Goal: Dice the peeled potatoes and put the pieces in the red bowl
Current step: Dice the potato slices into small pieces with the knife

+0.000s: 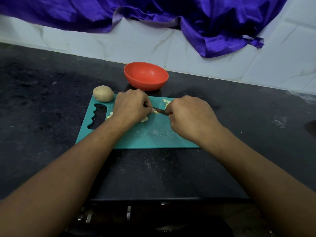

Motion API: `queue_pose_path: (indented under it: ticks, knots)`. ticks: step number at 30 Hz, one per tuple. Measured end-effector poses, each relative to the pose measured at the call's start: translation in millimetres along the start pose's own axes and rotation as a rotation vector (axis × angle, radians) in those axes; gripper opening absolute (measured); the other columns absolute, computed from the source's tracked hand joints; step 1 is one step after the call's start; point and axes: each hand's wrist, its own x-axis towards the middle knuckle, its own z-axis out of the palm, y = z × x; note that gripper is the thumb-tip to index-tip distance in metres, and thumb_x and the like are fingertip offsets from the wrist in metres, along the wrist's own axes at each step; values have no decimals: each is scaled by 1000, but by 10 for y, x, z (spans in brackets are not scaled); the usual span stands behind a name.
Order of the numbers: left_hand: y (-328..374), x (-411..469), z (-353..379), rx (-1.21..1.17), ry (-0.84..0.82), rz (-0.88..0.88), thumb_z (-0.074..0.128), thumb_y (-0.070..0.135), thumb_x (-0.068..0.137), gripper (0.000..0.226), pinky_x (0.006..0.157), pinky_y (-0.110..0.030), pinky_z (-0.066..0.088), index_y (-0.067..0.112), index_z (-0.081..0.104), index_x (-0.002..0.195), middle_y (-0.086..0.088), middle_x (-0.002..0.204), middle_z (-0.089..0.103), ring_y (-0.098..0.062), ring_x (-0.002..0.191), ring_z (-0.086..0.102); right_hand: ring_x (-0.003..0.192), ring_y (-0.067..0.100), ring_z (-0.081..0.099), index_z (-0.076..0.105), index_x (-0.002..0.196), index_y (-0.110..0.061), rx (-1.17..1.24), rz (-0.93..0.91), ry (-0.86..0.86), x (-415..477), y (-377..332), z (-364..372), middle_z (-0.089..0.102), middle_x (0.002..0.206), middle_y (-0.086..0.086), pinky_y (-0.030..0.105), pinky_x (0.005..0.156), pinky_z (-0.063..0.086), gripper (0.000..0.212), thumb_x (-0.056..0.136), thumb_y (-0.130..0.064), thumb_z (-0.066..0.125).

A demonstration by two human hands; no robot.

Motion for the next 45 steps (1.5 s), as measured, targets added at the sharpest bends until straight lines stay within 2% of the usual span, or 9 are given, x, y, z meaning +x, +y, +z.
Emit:
queue_pose_path:
  ticks: [8, 11, 14, 18, 23, 34, 38, 41, 45]
  knots:
    - [-13, 22, 22, 4, 10, -3, 79, 42, 86, 11, 92, -43, 49, 32, 78, 82, 22, 68, 59, -8, 81, 61, 66, 20, 41, 68, 120, -28, -122, -50, -47, -184, 40, -84, 41, 78, -3, 32, 54, 30, 30, 97, -20, 50]
    - [-23, 26, 29, 8, 8, 1, 79, 41, 86, 10, 93, -43, 49, 33, 77, 82, 23, 68, 58, -8, 81, 59, 75, 22, 54, 69, 121, -28, -126, -64, -67, -217, 91, -139, 55, 86, -1, 33, 58, 40, 31, 97, -20, 50]
    - [-48, 29, 45, 7, 20, 19, 78, 41, 87, 9, 90, -41, 47, 33, 77, 83, 23, 66, 54, -7, 80, 57, 94, 27, 64, 72, 120, -34, -45, -18, -68, -225, 208, -177, 70, 109, 3, 39, 75, 55, 32, 96, -24, 55]
    - [-82, 18, 54, -13, 42, 38, 79, 40, 86, 8, 93, -42, 45, 34, 76, 88, 20, 80, 63, -10, 92, 64, 94, 20, 63, 72, 122, -44, 134, 102, -29, -221, 356, -149, 71, 111, -4, 35, 75, 52, 32, 96, -30, 58]
    - [-97, 20, 58, -122, 10, 80, 82, 28, 84, 16, 96, -44, 51, 33, 75, 98, 17, 91, 74, -6, 96, 68, 97, 21, 63, 70, 127, -41, 145, 161, -24, -193, 360, 66, 71, 117, -4, 32, 70, 45, 33, 99, -30, 55]
    - [-107, 29, 86, -215, -33, 81, 85, 24, 82, 18, 84, -39, 58, 29, 76, 96, 18, 81, 73, 3, 81, 67, 112, 21, 63, 63, 134, -45, 120, 33, -31, -106, 414, 127, 67, 132, -5, 37, 84, 53, 34, 102, -37, 54]
    - [-133, 57, 95, -220, -56, 68, 84, 29, 83, 19, 83, -39, 58, 32, 76, 101, 19, 83, 72, 2, 83, 66, 109, 20, 63, 64, 132, -47, 125, 0, -51, -58, 493, 98, 70, 127, -6, 38, 84, 54, 34, 101, -37, 55]
    - [-147, 79, 78, -133, -111, 109, 80, 43, 86, 23, 86, -41, 56, 37, 77, 107, 17, 94, 72, -4, 91, 65, 105, 18, 64, 68, 127, -45, 179, 36, -28, -47, 537, 86, 72, 119, -8, 36, 81, 54, 32, 99, -35, 57]
    - [-137, 96, 58, -47, -119, 132, 76, 49, 87, 15, 89, -43, 54, 43, 78, 100, 19, 96, 72, -5, 92, 64, 84, 16, 66, 71, 122, -43, 262, 101, -1, -42, 564, 74, 73, 101, -10, 33, 68, 51, 28, 98, -33, 60]
